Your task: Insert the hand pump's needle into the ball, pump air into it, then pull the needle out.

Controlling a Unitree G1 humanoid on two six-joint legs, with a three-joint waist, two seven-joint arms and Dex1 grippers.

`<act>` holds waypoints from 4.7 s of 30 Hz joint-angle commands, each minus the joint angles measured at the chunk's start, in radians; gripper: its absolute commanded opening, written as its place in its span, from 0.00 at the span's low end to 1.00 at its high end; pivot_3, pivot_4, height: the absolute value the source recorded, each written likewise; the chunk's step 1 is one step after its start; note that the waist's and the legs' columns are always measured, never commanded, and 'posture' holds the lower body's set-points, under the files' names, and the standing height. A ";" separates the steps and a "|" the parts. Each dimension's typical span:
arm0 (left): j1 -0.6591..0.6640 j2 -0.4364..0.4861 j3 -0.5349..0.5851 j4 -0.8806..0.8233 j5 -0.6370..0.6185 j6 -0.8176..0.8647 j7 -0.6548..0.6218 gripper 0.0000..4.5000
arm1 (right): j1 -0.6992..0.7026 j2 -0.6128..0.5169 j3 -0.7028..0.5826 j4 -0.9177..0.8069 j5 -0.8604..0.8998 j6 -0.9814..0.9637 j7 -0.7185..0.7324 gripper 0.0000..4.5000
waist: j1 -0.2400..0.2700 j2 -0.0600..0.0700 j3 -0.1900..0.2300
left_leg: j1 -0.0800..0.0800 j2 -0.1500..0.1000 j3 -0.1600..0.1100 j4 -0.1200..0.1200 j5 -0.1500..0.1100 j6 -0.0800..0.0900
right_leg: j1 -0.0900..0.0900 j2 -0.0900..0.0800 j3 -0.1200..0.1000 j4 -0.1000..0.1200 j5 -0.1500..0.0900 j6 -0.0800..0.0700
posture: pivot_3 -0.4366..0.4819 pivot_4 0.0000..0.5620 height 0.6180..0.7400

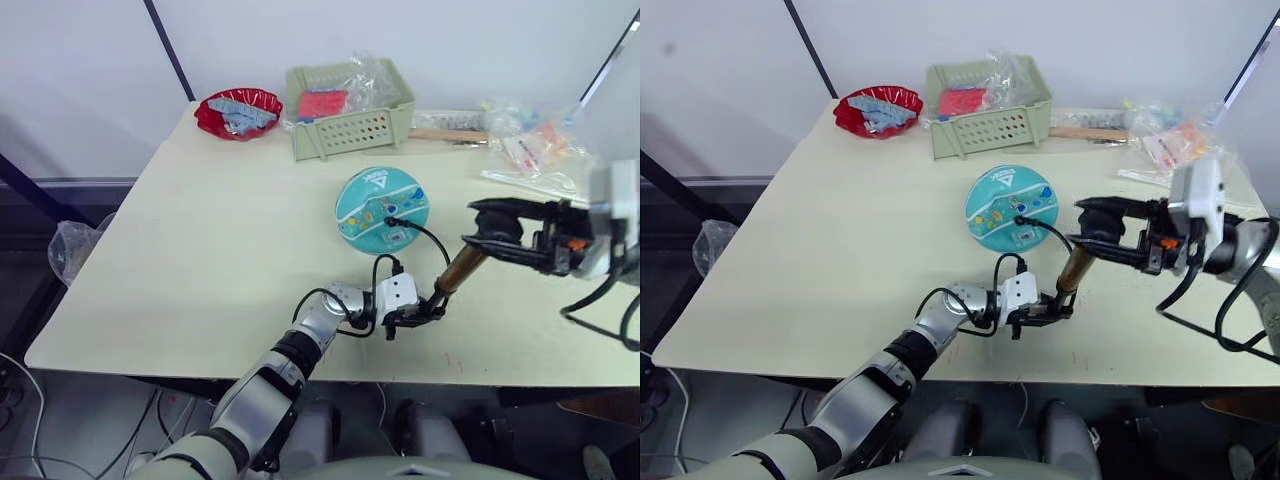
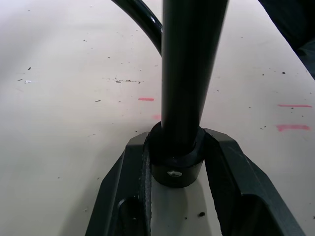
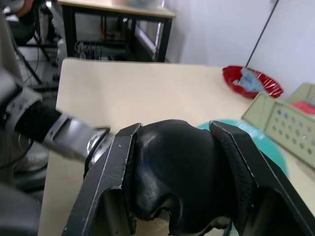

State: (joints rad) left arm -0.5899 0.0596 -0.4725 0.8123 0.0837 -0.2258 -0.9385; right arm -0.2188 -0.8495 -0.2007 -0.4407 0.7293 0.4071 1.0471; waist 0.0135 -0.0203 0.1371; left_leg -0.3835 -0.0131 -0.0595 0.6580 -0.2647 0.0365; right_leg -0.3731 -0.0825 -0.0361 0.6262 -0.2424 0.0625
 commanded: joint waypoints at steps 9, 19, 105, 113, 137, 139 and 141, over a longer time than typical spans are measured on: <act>0.055 0.039 -0.047 0.133 0.089 0.050 -0.002 0.24 | 0.116 0.108 0.225 0.179 -0.280 -0.193 0.012 0.37 | 0.000 -0.004 -0.010 | 0.001 0.000 0.000 0.000 0.000 0.000 | 0.000 0.001 0.001 0.000 0.002 -0.003 | 0.48 0.27 1.00; 0.043 0.035 -0.045 0.154 0.088 0.043 -0.002 0.24 | 0.019 0.109 0.188 0.199 -0.218 -0.204 0.056 0.37 | 0.000 -0.002 -0.013 | 0.002 0.000 0.000 -0.001 0.000 0.000 | 0.001 0.001 0.002 0.000 0.002 -0.003 | 0.48 0.27 1.00; 0.033 0.041 -0.053 0.197 0.119 -0.006 0.019 0.24 | -0.243 -0.106 -0.018 0.069 0.069 0.234 -0.013 0.37 | 0.002 0.004 0.000 | -0.005 -0.003 -0.001 -0.001 0.000 0.000 | -0.005 -0.004 0.002 -0.001 0.002 -0.003 | 0.48 0.27 1.00; 0.037 0.044 -0.052 0.186 0.118 -0.001 0.021 0.24 | -0.044 0.003 0.181 0.153 -0.167 0.019 -0.006 0.37 | 0.001 -0.006 -0.008 | 0.000 -0.002 -0.001 -0.001 0.000 0.000 | -0.002 -0.004 0.003 -0.001 -0.001 0.001 | 0.48 0.27 1.00; 0.036 0.044 -0.051 0.195 0.123 -0.007 0.023 0.24 | -0.212 -0.062 -0.011 0.135 0.029 0.082 0.018 0.37 | 0.002 -0.001 0.001 | -0.003 -0.005 0.006 -0.003 0.000 0.000 | -0.007 -0.006 0.010 -0.002 0.003 0.000 | 0.48 0.27 1.00; 0.035 0.044 -0.050 0.198 0.123 -0.008 0.022 0.24 | -0.252 -0.088 -0.035 0.131 0.064 0.127 0.014 0.37 | 0.002 -0.002 0.002 | -0.003 -0.005 0.008 -0.003 0.000 0.000 | -0.008 -0.006 0.013 -0.002 0.004 0.001 | 0.48 0.27 1.00; 0.035 0.044 -0.050 0.200 0.124 -0.008 0.021 0.24 | -0.273 -0.098 -0.049 0.128 0.088 0.159 0.005 0.37 | 0.002 -0.003 0.003 | -0.003 -0.005 0.010 -0.003 -0.001 0.001 | -0.009 -0.006 0.017 -0.002 0.004 0.001 | 0.48 0.27 1.00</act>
State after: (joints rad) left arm -0.6230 0.0509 -0.4715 0.8790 0.1109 -0.3111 -0.9237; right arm -0.4404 -0.9302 -0.1440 -0.2824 0.7704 0.5625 1.0809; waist 0.0157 -0.0238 0.1402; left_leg -0.3862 -0.0185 -0.0484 0.6553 -0.2655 0.0377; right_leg -0.3823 -0.0891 -0.0179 0.6246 -0.2385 0.0637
